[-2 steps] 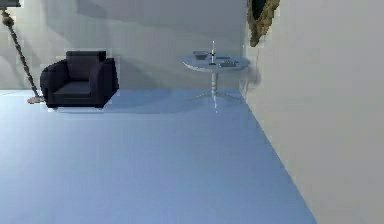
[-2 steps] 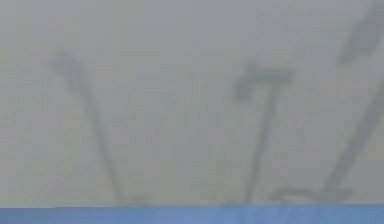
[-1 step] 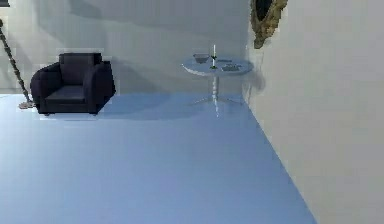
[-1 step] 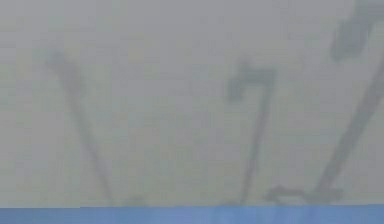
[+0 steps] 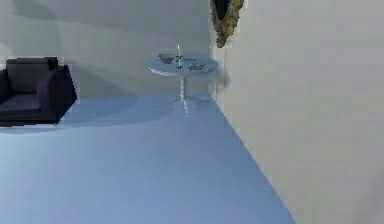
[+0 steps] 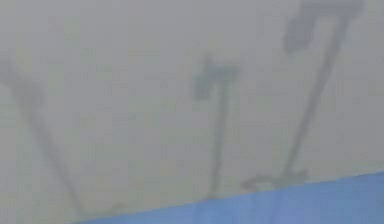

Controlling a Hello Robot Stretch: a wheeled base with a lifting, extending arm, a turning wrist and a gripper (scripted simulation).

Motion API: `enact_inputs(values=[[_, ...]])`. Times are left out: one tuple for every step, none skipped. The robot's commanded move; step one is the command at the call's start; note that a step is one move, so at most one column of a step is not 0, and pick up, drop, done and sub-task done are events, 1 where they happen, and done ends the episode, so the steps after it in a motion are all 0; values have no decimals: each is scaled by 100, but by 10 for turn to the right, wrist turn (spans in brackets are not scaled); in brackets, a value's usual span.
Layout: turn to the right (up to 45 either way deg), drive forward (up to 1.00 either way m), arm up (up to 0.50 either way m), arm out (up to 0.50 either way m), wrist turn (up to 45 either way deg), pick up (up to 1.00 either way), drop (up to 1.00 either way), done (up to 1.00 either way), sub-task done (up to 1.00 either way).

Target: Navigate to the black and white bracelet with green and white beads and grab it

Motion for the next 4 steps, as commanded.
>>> enact_inputs(values=[[0,100,0,0,0,0,0,0,0],[0,95,0,0,0,0,0,0,0],[450,0,0,0,0,0,0,0,0],[60,0,0,0,0,0,0,0,0]])
